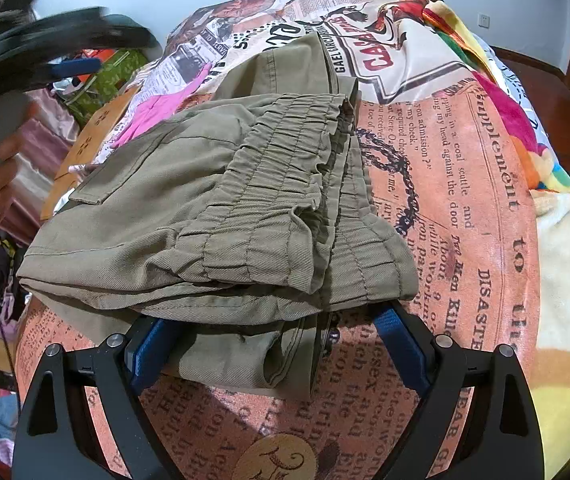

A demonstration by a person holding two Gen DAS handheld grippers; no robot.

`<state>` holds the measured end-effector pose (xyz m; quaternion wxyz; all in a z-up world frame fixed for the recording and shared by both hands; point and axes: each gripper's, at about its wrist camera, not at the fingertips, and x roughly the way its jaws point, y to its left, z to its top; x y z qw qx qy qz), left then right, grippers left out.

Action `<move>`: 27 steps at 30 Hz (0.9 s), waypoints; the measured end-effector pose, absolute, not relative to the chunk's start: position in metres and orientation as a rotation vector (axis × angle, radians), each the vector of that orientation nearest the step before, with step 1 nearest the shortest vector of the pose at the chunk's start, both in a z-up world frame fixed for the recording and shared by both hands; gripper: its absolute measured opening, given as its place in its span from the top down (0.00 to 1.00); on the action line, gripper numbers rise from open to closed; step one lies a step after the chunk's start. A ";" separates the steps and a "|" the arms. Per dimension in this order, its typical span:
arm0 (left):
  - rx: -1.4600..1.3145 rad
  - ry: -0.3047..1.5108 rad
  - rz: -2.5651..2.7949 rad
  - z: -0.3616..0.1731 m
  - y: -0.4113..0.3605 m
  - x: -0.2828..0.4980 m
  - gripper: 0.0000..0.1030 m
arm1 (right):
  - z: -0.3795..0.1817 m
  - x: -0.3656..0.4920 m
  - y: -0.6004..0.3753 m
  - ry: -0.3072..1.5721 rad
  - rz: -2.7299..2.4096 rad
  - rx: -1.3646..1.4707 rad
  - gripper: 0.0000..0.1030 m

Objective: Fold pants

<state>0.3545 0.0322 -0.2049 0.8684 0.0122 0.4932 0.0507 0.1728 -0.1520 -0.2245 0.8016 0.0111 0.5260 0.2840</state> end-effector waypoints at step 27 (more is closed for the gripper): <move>0.271 1.212 0.087 -0.288 0.027 0.307 0.07 | -0.199 0.157 -0.181 1.058 0.526 -0.027 0.12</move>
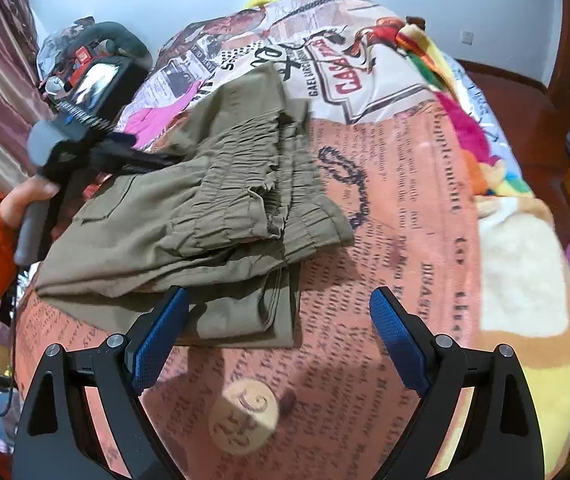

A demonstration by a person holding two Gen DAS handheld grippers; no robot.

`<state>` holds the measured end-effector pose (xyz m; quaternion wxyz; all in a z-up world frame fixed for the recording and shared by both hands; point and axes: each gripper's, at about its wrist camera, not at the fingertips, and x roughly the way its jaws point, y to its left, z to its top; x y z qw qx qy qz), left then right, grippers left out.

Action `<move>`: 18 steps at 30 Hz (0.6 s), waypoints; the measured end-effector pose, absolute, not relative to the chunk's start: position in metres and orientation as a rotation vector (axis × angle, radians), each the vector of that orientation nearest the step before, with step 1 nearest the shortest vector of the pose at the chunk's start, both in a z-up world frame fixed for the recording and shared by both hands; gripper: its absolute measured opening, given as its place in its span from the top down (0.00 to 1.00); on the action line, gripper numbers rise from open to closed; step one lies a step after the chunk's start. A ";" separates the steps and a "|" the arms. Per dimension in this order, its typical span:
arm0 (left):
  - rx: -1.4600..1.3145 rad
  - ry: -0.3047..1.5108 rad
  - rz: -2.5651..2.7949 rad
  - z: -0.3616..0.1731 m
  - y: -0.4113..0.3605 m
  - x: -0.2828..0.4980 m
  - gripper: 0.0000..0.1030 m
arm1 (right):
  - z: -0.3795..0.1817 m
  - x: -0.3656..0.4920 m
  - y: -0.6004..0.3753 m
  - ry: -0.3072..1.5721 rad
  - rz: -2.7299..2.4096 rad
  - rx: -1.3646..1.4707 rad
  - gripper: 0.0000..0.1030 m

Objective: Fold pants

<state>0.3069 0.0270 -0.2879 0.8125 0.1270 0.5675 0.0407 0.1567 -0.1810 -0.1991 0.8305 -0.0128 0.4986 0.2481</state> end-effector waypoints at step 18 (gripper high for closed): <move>0.143 1.144 -0.026 -0.248 0.018 0.174 0.08 | -0.164 0.128 -0.173 0.951 0.542 -0.017 0.12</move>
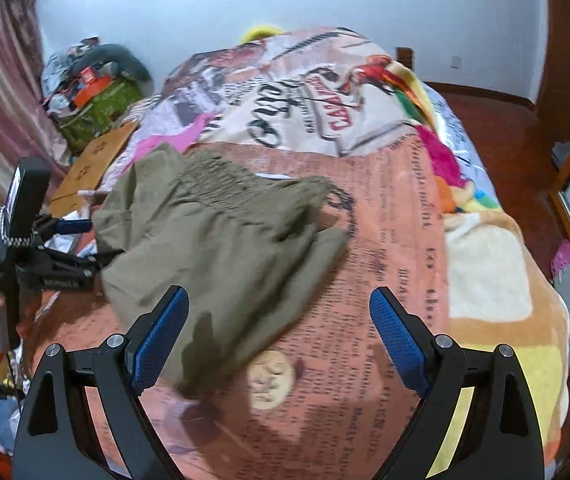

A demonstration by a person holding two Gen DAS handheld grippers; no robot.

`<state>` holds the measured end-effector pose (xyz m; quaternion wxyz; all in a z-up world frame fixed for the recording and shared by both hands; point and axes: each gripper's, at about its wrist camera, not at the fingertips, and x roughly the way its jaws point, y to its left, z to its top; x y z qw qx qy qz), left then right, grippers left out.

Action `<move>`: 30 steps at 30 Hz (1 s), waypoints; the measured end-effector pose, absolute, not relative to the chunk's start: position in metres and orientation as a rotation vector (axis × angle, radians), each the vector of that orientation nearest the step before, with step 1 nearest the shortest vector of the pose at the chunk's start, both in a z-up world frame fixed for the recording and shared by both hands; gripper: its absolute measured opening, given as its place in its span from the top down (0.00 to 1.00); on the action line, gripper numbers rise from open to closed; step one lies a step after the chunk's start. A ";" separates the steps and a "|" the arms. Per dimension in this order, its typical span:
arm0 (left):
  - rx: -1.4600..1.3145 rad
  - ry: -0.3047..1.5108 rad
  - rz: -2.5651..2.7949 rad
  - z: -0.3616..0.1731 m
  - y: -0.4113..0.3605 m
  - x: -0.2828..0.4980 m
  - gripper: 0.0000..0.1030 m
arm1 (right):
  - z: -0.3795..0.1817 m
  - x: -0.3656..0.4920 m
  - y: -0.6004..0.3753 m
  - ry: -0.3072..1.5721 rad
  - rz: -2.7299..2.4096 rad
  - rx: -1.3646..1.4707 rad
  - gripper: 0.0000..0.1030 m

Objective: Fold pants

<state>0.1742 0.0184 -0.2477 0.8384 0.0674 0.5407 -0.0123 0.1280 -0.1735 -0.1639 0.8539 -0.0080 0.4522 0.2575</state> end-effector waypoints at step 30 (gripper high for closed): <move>-0.097 1.156 0.103 -0.270 0.112 0.190 0.00 | -0.214 0.135 -0.159 1.047 0.602 0.020 0.27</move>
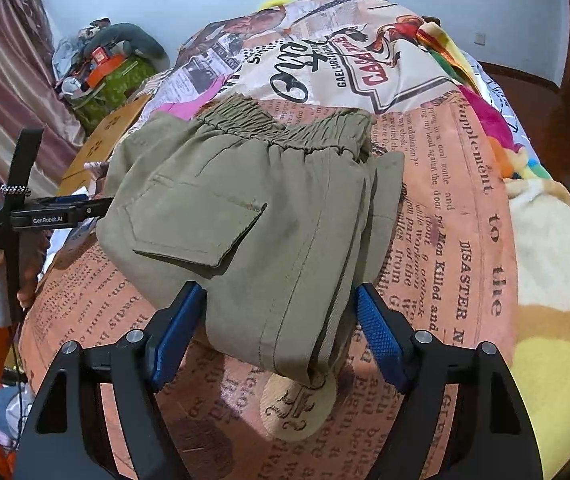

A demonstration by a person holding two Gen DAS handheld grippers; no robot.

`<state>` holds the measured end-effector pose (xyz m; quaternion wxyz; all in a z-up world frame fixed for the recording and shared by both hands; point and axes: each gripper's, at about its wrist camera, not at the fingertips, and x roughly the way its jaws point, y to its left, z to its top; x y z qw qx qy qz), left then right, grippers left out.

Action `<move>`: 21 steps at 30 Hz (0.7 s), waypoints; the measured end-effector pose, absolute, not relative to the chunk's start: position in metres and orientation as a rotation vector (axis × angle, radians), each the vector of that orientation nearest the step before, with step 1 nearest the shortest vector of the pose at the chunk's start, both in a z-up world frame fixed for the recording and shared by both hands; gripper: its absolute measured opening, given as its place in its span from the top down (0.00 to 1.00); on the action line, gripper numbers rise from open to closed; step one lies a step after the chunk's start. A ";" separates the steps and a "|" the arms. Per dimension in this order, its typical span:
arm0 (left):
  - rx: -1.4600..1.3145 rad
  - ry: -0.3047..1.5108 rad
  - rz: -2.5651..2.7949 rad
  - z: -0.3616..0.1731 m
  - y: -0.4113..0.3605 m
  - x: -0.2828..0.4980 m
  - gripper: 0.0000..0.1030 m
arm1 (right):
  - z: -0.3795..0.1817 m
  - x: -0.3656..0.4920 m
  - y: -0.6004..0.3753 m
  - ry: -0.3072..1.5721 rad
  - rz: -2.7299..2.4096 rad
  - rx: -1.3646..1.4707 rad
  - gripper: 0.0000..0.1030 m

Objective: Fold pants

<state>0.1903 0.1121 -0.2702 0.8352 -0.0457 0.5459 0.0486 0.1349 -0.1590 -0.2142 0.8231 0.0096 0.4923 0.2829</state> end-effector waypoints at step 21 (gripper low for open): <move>0.047 1.115 0.204 -0.274 0.113 0.251 0.09 | -0.217 0.140 -0.162 1.084 0.604 0.056 0.27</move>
